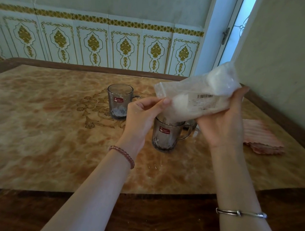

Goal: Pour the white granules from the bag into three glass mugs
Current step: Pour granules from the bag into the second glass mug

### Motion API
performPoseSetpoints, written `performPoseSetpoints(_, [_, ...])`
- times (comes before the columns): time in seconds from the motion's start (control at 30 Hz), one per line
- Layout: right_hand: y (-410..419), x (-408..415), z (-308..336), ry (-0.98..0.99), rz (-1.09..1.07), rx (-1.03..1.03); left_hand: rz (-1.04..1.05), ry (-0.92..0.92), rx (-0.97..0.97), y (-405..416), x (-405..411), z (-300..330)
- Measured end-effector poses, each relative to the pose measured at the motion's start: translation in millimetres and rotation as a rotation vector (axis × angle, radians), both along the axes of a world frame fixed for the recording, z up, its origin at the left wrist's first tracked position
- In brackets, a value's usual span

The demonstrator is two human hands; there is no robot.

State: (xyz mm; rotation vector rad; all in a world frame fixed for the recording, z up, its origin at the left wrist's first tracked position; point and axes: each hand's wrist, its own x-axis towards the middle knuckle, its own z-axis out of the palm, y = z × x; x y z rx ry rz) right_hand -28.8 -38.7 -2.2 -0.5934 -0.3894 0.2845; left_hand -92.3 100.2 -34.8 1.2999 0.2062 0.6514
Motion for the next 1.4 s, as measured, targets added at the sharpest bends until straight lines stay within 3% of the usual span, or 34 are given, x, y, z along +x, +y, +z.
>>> performPoseSetpoints(0.47, [2.8, 7.4, -5.8, 0.078, 0.068, 0.091, 0.004, 0.017, 0.035, -0.6, -0.4, 0.7])
performPoseSetpoints(0.8, [-0.3, 6.1, -8.2, -0.086, 0.150, -0.032, 0.025, 0.030, -0.018, 1.6, 1.3, -0.6])
performPoseSetpoints(1.4, [8.9, 4.2, -8.6, -0.016, -0.109, -0.197, 0.052, 0.000, 0.007, 3.1, 1.1, -0.2])
